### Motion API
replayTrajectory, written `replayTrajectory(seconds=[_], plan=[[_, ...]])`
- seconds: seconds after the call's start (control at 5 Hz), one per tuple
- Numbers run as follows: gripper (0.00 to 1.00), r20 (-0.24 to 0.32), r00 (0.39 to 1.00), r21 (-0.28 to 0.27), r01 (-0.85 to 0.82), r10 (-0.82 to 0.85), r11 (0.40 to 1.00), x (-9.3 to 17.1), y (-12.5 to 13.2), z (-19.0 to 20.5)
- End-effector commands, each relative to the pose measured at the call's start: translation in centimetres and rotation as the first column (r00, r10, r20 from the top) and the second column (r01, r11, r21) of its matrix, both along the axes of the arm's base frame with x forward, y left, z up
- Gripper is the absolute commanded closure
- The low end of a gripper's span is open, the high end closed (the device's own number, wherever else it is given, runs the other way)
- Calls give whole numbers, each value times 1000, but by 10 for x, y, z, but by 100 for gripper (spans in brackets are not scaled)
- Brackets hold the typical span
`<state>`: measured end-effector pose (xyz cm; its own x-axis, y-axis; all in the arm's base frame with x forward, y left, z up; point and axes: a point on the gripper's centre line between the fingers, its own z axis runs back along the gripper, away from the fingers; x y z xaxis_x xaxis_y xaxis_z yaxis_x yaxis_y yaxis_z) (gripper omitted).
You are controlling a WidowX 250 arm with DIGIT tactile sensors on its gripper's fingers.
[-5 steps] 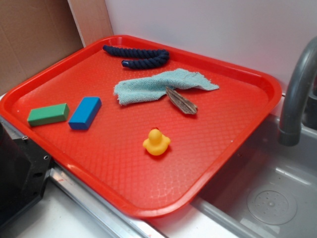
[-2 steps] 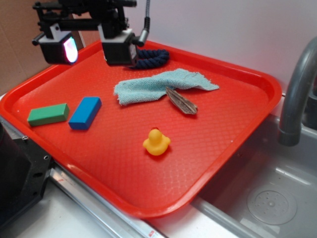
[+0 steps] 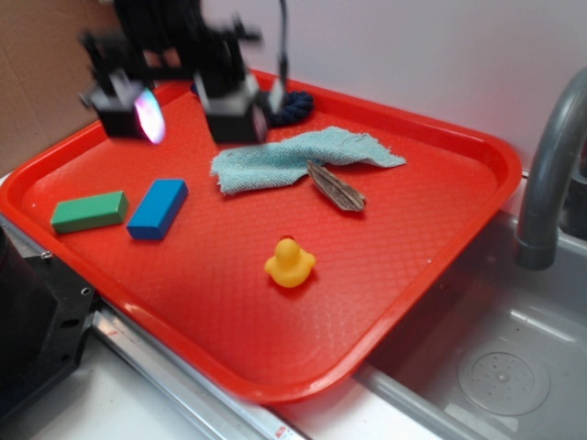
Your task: Grab the yellow duck.
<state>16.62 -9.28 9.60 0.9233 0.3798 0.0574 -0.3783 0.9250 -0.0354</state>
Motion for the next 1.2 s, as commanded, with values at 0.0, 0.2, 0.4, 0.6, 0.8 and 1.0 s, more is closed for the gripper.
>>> replayTrajectory(seconds=[0.0,0.2,0.4,0.6,0.8,1.0], plan=[[0,-27,996,25,91,-91,996,16,-29,-38],[0,-50,992,44,117,-115,992,28,-37,-48],[3,-79,986,68,154,-149,986,36,-46,-64],[100,-103,985,61,147,-140,987,34,-47,-69],[100,-111,987,58,123,-116,991,34,-38,-61],[100,-70,990,38,122,-119,992,31,-19,-11]])
